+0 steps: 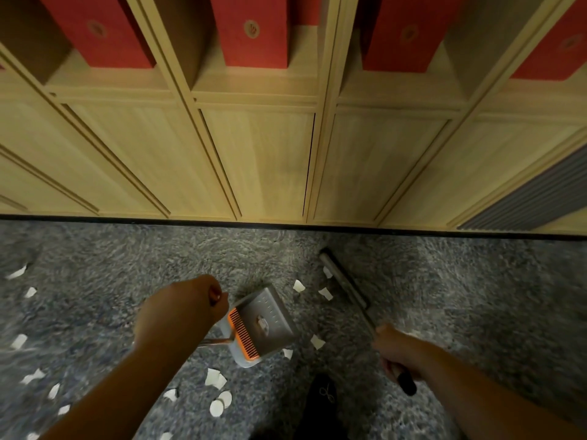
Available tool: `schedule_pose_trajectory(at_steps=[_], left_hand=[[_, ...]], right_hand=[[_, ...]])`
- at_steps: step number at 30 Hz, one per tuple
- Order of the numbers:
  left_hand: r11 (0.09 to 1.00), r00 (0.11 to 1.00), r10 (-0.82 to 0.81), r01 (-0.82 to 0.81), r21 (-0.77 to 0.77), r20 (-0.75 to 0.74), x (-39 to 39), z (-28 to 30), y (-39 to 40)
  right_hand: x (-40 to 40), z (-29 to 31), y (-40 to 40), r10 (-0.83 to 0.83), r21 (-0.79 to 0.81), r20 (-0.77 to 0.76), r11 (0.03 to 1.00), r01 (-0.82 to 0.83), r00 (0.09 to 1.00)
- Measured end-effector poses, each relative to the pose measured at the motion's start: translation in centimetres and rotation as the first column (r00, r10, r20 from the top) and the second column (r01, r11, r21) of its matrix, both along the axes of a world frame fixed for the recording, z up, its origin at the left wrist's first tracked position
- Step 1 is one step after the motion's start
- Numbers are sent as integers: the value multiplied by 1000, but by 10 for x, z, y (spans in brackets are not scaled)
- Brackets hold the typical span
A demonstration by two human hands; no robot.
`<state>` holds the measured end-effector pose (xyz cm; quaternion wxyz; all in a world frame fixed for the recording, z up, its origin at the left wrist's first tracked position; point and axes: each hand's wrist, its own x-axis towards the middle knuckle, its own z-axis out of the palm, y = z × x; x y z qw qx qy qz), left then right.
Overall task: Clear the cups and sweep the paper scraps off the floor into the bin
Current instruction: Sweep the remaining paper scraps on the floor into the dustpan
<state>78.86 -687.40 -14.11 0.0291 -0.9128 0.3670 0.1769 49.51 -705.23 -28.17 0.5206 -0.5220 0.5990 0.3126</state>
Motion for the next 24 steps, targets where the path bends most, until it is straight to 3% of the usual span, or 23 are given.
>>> schedule_pose_trajectory(at_steps=[6, 11, 20, 24], left_hand=[[997, 1000, -14, 14, -80, -2, 4, -6, 17], [993, 1000, 16, -16, -114, -2, 3, -7, 34], [979, 993, 112, -117, -170, -36, 12, 2, 93], [972, 993, 114, -121, -200, -43, 14, 16, 120]], right_hand=[[5, -20, 64, 232, 62, -15, 971, -230, 973], [9, -21, 111, 300, -27, 3, 954, -300, 954], [1, 11, 113, -60, -96, 169, 992, 77, 984], [-4, 22, 118, -29, -132, 154, 990, 50, 988]])
